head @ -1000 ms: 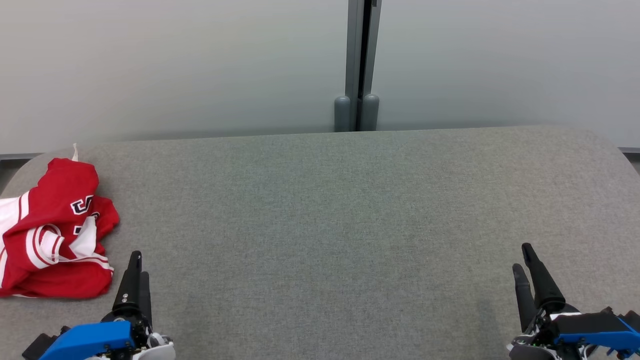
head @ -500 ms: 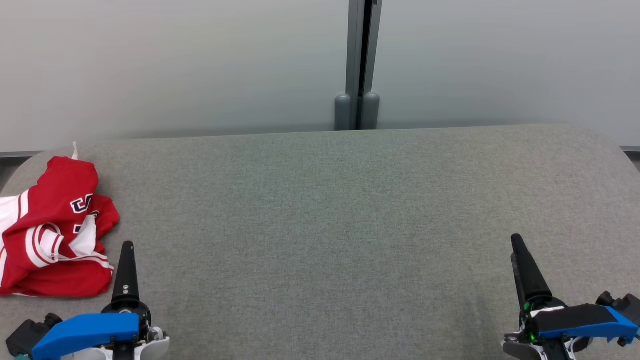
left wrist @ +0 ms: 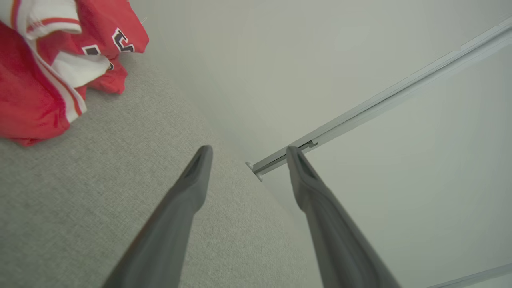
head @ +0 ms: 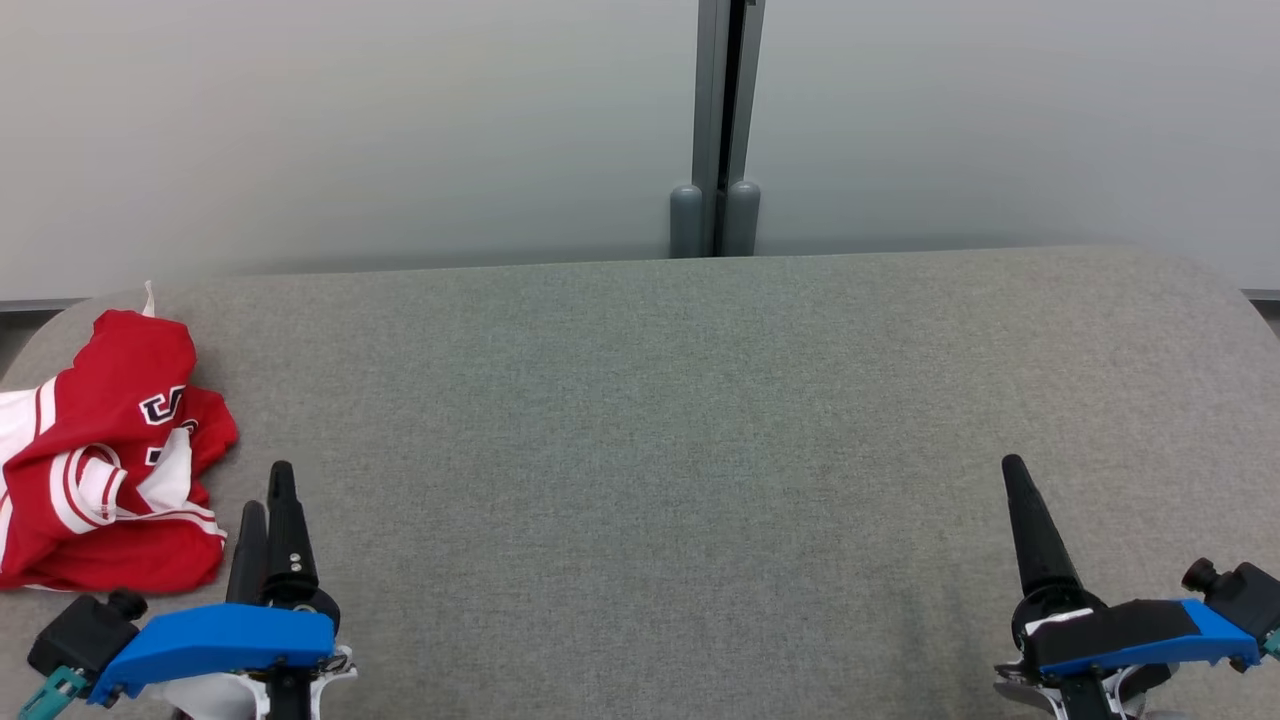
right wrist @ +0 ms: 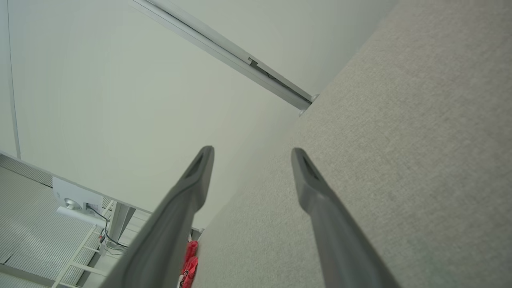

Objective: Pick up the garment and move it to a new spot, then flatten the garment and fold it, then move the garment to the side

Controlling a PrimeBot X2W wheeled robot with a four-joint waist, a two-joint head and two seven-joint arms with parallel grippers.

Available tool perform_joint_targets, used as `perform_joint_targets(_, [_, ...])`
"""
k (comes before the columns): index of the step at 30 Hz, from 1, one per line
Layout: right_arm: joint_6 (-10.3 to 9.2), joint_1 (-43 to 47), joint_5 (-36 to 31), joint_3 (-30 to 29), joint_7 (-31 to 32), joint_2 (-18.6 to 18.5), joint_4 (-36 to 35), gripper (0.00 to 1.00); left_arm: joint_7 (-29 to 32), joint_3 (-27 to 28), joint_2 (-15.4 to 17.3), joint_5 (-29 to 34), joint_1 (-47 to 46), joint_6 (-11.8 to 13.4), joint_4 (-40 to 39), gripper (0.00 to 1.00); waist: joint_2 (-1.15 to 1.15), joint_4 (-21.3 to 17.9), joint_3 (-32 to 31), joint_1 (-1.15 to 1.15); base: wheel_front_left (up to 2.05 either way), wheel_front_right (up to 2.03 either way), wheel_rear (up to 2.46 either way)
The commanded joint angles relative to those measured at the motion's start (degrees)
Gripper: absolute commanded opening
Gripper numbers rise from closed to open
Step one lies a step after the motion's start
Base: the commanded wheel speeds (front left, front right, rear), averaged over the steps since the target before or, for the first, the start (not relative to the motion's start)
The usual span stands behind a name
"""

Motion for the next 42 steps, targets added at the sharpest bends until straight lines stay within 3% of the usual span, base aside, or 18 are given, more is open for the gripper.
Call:
perform_joint_targets(1, [0.15,-1.49,-2.48,0.34,-0.78,-0.41,-1.31,1.0,-0.75,-0.67,0.47,3.38,-0.98,0.51,-0.85,1.0,0.0,0.02,0.03,0.0,0.0,0.0,0.0])
perform_joint_targets(18, [0.18,-1.8,-17.92,2.07,-3.9,-0.55,-0.81,1.0,-3.85,-2.63,0.52,20.38,-1.64,2.0,1.55,1.0,0.0,0.16,0.24,0.0,0.0,0.0,0.0])
perform_joint_targets(42, [0.19,-1.68,-33.91,3.4,-7.4,-0.69,1.44,1.0,-7.32,-4.13,1.04,34.89,-2.1,3.79,5.63,1.0,0.0,0.4,-0.2,0.0,0.0,0.0,0.0])
